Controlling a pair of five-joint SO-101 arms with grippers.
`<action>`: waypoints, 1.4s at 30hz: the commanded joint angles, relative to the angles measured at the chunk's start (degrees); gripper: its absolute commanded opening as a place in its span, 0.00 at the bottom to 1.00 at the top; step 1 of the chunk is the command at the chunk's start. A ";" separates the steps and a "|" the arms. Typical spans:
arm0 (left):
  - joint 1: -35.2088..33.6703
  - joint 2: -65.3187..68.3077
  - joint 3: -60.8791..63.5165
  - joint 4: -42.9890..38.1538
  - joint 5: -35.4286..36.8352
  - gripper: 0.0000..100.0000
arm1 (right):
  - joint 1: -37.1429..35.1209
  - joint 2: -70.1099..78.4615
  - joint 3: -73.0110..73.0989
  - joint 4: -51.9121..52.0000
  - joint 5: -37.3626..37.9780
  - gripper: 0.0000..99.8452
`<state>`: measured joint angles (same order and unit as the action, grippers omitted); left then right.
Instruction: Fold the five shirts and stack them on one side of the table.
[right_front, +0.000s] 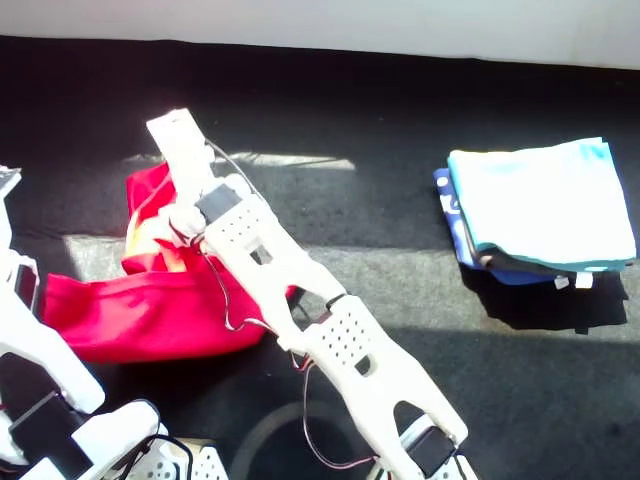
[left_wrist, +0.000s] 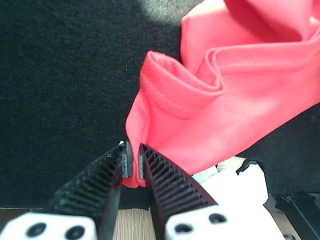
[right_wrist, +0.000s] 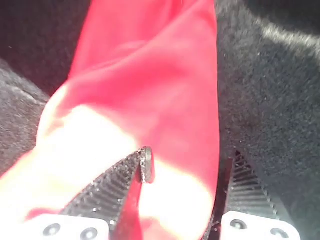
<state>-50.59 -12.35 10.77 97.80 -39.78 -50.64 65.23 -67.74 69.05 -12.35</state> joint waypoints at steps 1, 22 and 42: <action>-0.40 -0.75 -0.57 -0.62 -0.18 0.01 | -0.04 0.75 -3.38 0.31 -0.09 0.20; 11.56 -0.48 -18.42 -10.20 7.56 0.01 | 23.25 -9.10 -25.80 18.15 9.41 0.01; 30.11 -0.22 -18.95 -4.84 9.85 0.12 | 31.08 -28.79 -32.13 32.22 16.62 0.01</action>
<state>-21.05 -12.26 -12.62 92.70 -29.93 -20.13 43.08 -94.11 100.53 3.82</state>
